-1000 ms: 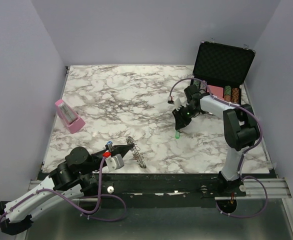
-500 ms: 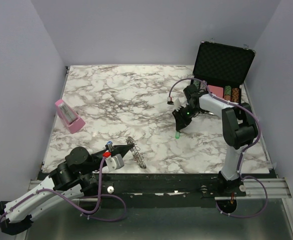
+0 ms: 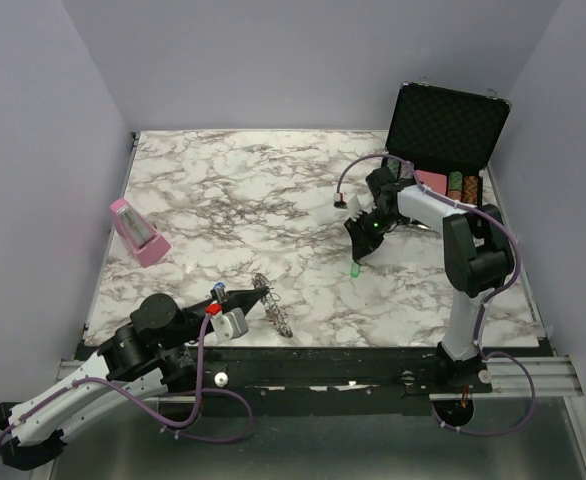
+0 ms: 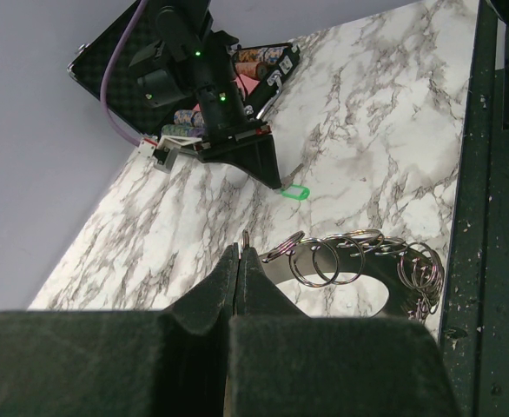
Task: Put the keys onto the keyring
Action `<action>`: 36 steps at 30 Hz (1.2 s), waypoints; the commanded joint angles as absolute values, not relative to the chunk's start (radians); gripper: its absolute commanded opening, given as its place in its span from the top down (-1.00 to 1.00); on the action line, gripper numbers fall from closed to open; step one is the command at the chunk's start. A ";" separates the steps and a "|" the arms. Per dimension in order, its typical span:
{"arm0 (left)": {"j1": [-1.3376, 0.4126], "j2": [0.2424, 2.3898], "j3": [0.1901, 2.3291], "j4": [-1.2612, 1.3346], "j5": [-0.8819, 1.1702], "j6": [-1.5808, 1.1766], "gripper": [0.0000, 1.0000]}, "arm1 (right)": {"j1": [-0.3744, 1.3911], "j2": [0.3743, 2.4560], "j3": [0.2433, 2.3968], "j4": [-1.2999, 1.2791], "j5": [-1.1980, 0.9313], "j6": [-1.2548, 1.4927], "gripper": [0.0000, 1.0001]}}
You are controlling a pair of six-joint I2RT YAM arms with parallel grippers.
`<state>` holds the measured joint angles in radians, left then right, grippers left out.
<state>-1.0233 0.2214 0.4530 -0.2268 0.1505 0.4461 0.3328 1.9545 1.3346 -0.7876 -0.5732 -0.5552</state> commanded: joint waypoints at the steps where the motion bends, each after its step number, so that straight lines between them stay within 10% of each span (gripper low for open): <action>1: -1.025 0.213 0.474 -0.207 0.160 0.457 1.00 | 0.336 1.985 1.362 -0.824 -0.538 -0.571 0.60; 36: -1.025 0.216 0.474 -0.209 0.160 0.459 1.00 | 0.337 2.039 1.443 -0.927 -0.529 -0.620 0.69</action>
<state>-1.0233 0.2214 0.4530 -0.2272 0.1505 0.4461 0.3328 2.0159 1.4174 -0.8925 -0.5373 -0.6033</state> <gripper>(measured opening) 0.009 0.156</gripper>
